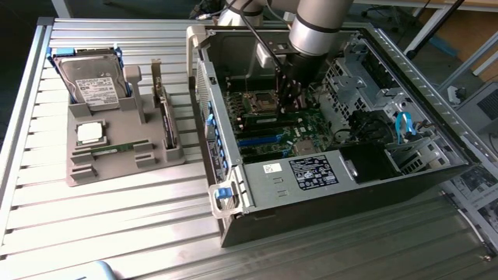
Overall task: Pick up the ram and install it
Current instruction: 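Press down the ram until it locks into place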
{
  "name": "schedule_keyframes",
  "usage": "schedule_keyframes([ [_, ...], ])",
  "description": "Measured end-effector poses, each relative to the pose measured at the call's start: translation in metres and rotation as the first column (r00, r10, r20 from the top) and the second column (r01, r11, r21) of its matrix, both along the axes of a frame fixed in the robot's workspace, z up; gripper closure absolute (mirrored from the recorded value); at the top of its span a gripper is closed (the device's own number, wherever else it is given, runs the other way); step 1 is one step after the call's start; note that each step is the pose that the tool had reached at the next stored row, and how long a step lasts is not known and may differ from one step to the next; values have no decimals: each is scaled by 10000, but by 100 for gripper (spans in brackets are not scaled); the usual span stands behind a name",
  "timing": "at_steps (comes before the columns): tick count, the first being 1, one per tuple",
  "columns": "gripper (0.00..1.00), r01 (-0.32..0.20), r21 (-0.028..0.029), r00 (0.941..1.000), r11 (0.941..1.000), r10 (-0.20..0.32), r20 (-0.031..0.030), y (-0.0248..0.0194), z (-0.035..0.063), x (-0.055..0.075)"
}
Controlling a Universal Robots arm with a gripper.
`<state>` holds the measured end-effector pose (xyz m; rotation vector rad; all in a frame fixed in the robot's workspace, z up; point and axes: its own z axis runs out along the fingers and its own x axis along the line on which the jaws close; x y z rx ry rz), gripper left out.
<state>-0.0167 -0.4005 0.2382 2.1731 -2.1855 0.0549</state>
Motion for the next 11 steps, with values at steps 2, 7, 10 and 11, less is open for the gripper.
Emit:
schedule_keyframes([
  [2, 87, 1, 1, 10000, 10000, -1, 0, -10, 0, -1],
  [7, 87, 23, -1, 10000, 10000, -23, -1, -10, -1, 0],
  [10, 87, 24, 2, 10000, 10000, -24, -1, -10, -10, 6],
  [11, 87, 24, 1, 10000, 10000, -24, -2, -10, -15, 10],
])
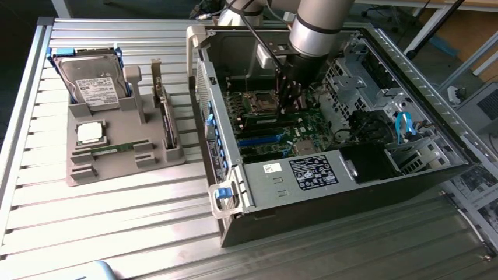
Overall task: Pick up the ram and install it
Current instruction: 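Press down the ram until it locks into place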
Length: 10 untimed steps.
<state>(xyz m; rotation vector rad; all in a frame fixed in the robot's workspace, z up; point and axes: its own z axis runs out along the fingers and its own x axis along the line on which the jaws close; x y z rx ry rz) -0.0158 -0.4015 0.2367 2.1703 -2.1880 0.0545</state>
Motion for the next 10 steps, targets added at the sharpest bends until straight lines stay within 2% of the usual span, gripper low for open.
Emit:
schedule_keyframes([
  [10, 87, 84, -1, 10000, 10000, -84, -2, 0, -14, 11],
])
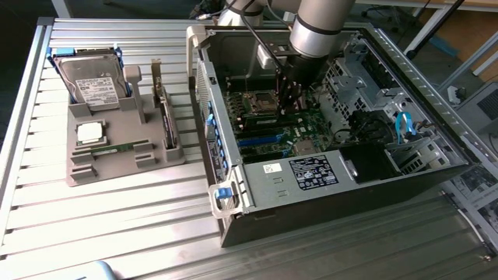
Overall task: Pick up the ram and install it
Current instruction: 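Press down the ram until it locks into place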
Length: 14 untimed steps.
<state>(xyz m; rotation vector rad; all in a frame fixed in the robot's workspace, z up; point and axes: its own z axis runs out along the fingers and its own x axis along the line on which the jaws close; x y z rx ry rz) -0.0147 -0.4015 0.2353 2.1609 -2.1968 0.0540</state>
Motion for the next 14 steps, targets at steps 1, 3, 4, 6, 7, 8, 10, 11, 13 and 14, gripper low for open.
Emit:
schedule_keyframes([
  [1, 87, 18, 3, 10000, 10000, -18, 2, 0, 4, 0],
  [3, 87, 29, 4, 10000, 10000, -29, 1, 1, 11, 0],
  [4, 87, 33, 3, 10000, 10000, -33, 1, 0, 11, 0],
  [6, 87, 35, 1, 10000, 10000, -35, 0, 0, 12, 0],
  [7, 87, 35, -1, 10000, 10000, -35, 0, -1, 11, 0],
  [8, 87, 35, 0, 10000, 10000, -35, -1, -5, 6, 0],
  [10, 87, 36, -1, 10000, 10000, -36, -5, -10, -11, 0],
  [11, 87, 36, 0, 10000, 10000, -36, -6, -10, -17, 0],
  [13, 87, 35, -1, 10000, 10000, -35, -8, -10, -23, 0],
  [14, 87, 35, -2, 10000, 10000, -35, -8, -10, -23, 0],
])
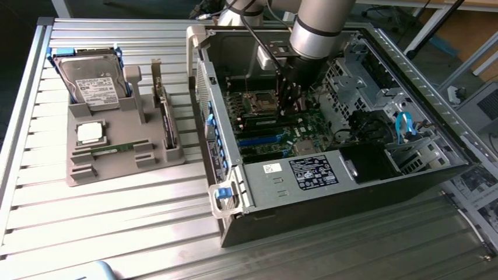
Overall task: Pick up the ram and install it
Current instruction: 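Press down the ram until it locks into place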
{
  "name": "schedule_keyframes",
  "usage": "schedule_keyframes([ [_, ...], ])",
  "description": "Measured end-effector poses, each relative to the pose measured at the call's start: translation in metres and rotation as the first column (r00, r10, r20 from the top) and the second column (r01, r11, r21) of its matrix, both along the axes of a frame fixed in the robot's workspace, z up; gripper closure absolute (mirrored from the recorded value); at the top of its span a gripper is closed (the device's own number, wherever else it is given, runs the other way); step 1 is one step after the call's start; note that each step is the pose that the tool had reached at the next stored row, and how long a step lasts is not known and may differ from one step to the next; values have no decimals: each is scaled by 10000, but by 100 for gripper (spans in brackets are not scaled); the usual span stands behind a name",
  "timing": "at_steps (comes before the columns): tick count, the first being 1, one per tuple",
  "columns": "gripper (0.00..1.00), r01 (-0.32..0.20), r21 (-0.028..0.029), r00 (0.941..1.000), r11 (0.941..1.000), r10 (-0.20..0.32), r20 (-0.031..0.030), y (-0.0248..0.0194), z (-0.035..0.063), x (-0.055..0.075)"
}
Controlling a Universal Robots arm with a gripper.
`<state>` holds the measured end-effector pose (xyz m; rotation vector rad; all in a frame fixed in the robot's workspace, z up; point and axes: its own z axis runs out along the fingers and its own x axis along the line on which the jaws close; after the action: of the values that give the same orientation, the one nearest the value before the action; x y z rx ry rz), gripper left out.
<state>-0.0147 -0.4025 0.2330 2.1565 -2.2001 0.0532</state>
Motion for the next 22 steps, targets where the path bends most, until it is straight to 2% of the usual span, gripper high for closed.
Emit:
schedule_keyframes([
  [5, 86, -1, 2, 10000, 10000, 1, 1, 1, -1, 1],
  [6, 80, 0, 1, 10000, 10000, 0, 0, 1, -1, 0],
  [9, 80, 0, -9, 10000, 10000, 0, 2, 1, 33, 0],
  [16, 80, 1, -43, 10000, 10000, -1, 0, 18, 318, 0],
  [17, 81, 1, -48, 10000, 10000, -1, 1, 23, 355, 0],
  [18, 88, -1, -54, 10000, 10000, 1, 1, 26, 400, 1],
  [20, 89, 1, -106, 10000, 9999, -1, 1, 32, 492, 0],
  [21, 89, 0, -133, 10000, 9999, 0, 0, 33, 574, 0],
  [22, 89, -1, -135, 10000, 9999, 1, 0, 33, 625, 1],
])
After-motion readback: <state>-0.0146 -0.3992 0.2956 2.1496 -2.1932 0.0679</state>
